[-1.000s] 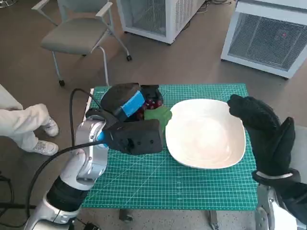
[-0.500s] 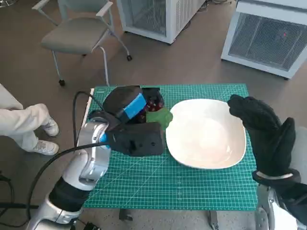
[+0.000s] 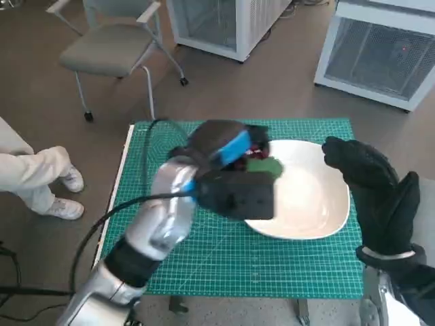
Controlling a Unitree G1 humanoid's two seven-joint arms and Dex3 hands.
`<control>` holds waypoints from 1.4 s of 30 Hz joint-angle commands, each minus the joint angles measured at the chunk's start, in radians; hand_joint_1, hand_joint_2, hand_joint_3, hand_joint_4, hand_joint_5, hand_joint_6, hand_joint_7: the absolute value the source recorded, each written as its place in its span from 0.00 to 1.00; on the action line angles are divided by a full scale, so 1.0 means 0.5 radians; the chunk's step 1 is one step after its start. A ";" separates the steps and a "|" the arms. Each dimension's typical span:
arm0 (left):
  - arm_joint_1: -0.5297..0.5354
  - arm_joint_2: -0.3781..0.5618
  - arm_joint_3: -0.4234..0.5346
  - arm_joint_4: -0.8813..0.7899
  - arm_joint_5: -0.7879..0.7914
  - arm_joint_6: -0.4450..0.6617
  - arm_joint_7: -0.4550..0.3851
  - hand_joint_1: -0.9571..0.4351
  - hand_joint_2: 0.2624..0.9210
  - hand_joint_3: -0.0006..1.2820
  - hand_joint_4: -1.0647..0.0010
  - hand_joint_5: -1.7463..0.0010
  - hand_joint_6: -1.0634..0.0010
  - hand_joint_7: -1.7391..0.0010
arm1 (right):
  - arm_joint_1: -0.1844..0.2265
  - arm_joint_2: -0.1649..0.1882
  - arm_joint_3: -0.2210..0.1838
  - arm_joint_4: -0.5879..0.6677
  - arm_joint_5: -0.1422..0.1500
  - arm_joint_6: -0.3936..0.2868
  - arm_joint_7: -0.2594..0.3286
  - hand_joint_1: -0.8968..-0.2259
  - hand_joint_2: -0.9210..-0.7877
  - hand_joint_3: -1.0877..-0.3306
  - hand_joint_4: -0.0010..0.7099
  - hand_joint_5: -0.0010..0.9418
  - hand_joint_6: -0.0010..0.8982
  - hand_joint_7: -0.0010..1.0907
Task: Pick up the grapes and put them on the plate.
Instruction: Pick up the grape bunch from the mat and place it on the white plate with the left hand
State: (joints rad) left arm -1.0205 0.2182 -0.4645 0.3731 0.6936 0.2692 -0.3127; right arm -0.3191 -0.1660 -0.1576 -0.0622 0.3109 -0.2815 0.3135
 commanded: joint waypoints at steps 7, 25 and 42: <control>-0.300 -0.227 -0.098 0.456 0.001 -0.232 0.105 0.69 0.67 0.44 0.53 0.07 0.41 0.39 | 0.123 -0.014 -0.045 -0.095 0.004 0.054 -0.040 0.59 0.00 0.66 0.46 0.41 0.20 0.82; -0.486 -0.495 -0.111 0.891 -0.063 -0.302 0.095 0.69 0.75 0.47 0.65 0.10 0.63 0.14 | 0.194 -0.010 -0.081 -0.202 -0.018 0.054 -0.097 0.60 0.00 0.67 0.47 0.41 0.21 0.82; -0.495 -0.540 -0.138 0.933 -0.060 -0.310 0.077 0.95 0.54 0.71 0.64 0.00 0.58 0.72 | 0.215 0.004 -0.070 -0.210 -0.041 0.029 -0.134 0.61 0.00 0.66 0.47 0.42 0.21 0.81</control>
State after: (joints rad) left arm -1.2419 -0.0430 -0.5256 0.8389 0.6633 0.1194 -0.2679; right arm -0.2374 -0.1700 -0.1929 -0.1712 0.3053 -0.2698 0.2583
